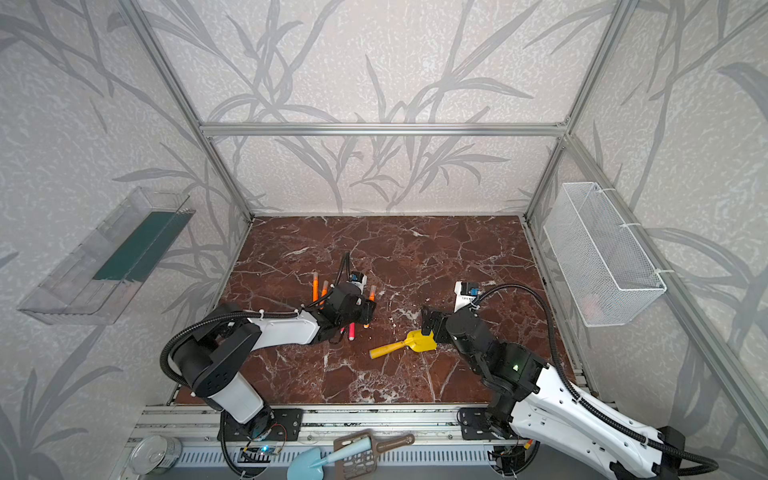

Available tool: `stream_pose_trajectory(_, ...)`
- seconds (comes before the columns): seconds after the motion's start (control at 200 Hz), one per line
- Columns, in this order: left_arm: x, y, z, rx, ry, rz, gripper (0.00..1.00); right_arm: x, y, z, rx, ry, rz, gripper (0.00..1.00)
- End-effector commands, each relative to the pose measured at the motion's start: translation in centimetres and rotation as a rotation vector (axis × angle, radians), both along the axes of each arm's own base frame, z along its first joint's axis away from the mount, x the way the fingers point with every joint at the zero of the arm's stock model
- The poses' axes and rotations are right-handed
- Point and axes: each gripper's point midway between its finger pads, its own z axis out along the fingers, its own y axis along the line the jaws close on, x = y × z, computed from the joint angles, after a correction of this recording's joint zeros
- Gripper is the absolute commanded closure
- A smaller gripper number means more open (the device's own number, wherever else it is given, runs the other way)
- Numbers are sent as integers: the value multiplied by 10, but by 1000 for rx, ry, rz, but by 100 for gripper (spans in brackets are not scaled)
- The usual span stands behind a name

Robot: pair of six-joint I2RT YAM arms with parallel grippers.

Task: Insert the pens into the pen caps
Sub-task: 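Lay the capped orange marker on the table with the left gripper while the right withdraws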

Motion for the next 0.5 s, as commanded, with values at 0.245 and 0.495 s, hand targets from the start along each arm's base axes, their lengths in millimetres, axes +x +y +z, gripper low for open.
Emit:
stream_pose_trajectory(0.245, 12, 5, -13, 111, 51, 46, 48, 0, -19, 16, -123, -15, -27, 1)
stream_pose_trajectory(0.495, 9, 9, -7, 103, 41, 65, 48, -2, -5, 0, -124, 51, 27, 3)
